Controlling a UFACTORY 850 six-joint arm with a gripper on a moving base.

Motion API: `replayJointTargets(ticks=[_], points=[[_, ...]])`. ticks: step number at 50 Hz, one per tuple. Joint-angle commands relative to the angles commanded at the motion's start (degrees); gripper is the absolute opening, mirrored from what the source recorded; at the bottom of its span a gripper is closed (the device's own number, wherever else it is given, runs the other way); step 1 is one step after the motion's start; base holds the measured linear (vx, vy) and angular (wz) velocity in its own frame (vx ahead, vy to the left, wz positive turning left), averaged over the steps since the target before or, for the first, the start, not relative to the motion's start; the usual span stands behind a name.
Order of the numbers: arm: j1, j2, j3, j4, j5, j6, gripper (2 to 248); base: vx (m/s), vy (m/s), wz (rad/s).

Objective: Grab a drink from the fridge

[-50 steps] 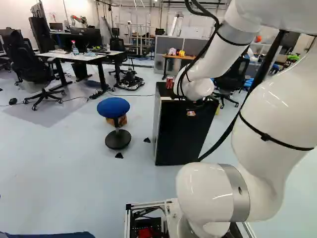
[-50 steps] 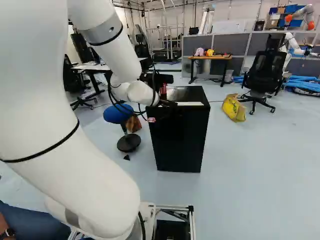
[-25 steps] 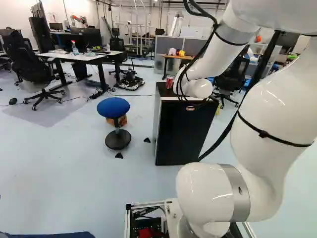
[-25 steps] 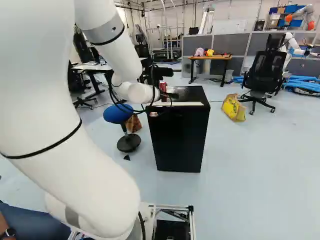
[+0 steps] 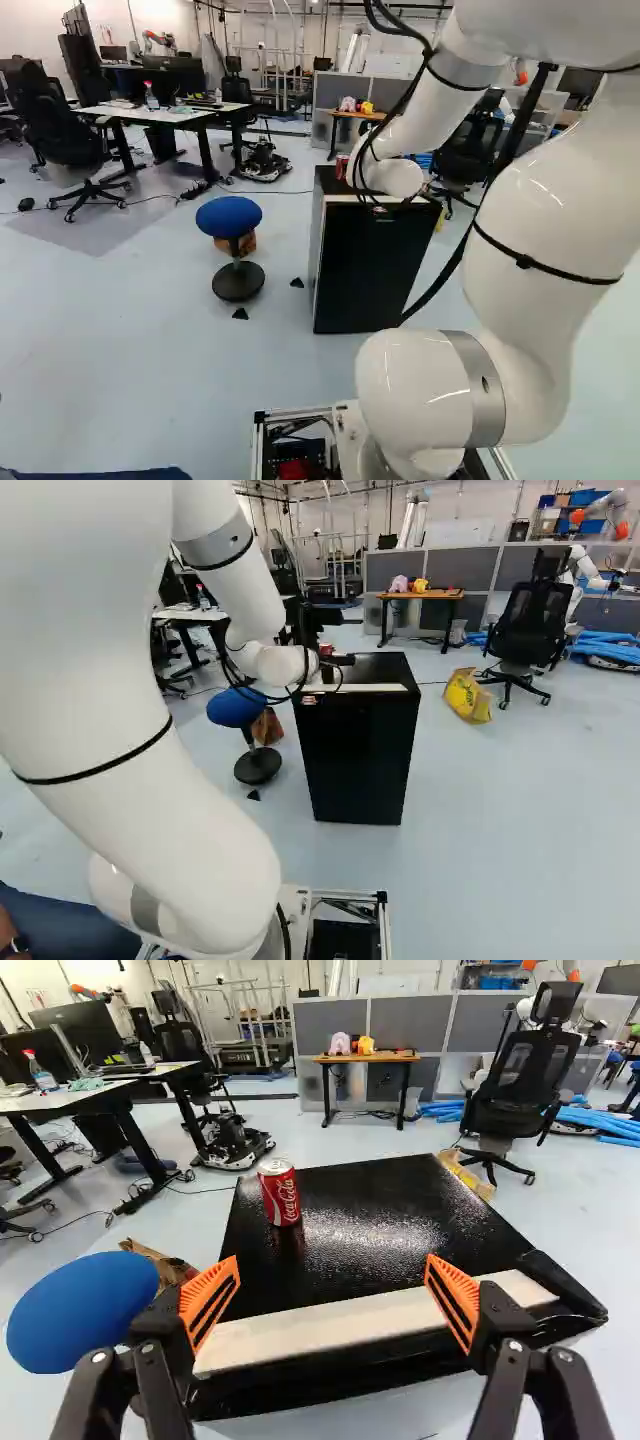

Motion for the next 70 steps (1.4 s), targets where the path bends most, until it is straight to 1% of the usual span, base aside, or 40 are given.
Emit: replayJointTargets(ticks=[25,70], points=[[1.10,-3.28,-3.50,-2.66,0.23,0.00,247,0.000,0.000,0.000],[1.89,-10.35,-11.38,-2.66,0.11,0.00,247,0.000,0.000,0.000]])
